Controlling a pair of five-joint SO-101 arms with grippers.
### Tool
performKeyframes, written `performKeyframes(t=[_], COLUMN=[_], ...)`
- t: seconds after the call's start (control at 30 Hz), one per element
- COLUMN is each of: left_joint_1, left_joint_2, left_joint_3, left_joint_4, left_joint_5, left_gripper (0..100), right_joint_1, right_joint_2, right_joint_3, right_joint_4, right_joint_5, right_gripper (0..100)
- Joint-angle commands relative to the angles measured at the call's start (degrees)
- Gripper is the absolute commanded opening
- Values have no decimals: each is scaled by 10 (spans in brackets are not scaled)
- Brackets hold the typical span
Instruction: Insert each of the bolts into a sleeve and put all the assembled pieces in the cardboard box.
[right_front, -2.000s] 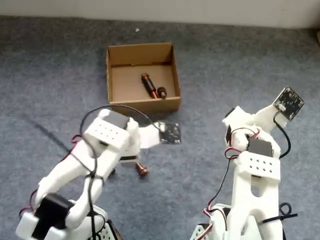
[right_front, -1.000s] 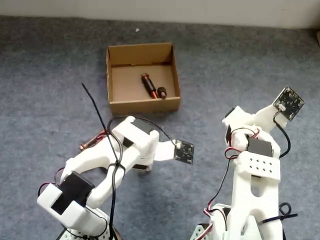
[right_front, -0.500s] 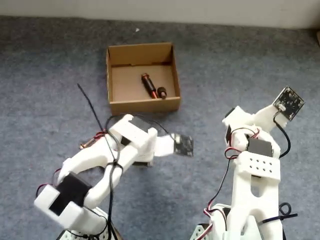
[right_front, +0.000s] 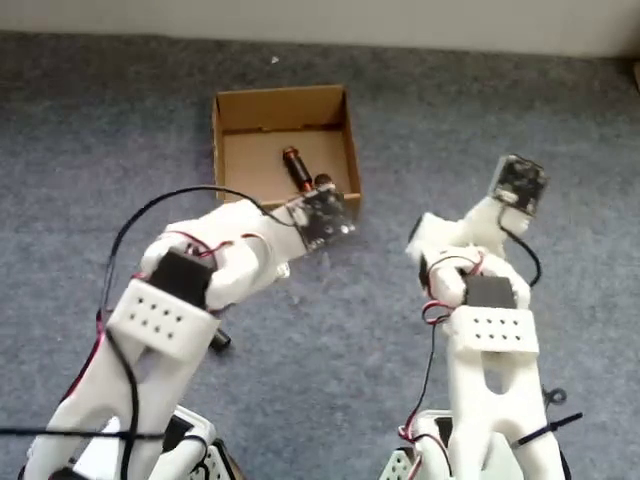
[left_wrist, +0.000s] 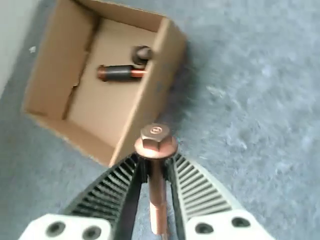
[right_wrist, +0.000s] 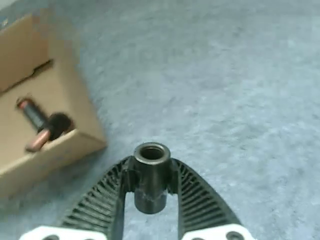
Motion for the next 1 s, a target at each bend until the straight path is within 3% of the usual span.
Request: performKeyframes(t=[0.0,0.17,0.37,0.67,0.8,0.97], left_joint_1=[-23,-46,-44,-44,-42,27], left_joint_2=[-81,-131,-191,-325,-354,-360], left_joint_3=[-24,-20,38,108,124,124], left_joint_4=[-1,-24,-118,-144,-145,-142], left_joint_5=[107,215,325,391,421,439], left_gripper=[5,5,5,5,5,6], right_joint_1=[-51,-113,-199,-311,-346,-369], right_joint_2=[-58,-159,-248,-356,-415,-492], right_joint_3=[5,57,107,222,300,395], right_joint_4=[-5,-7,-7,-76,-151,-229], right_joint_5=[24,25,26,27,76,138], right_gripper=[5,5,5,5,5,5])
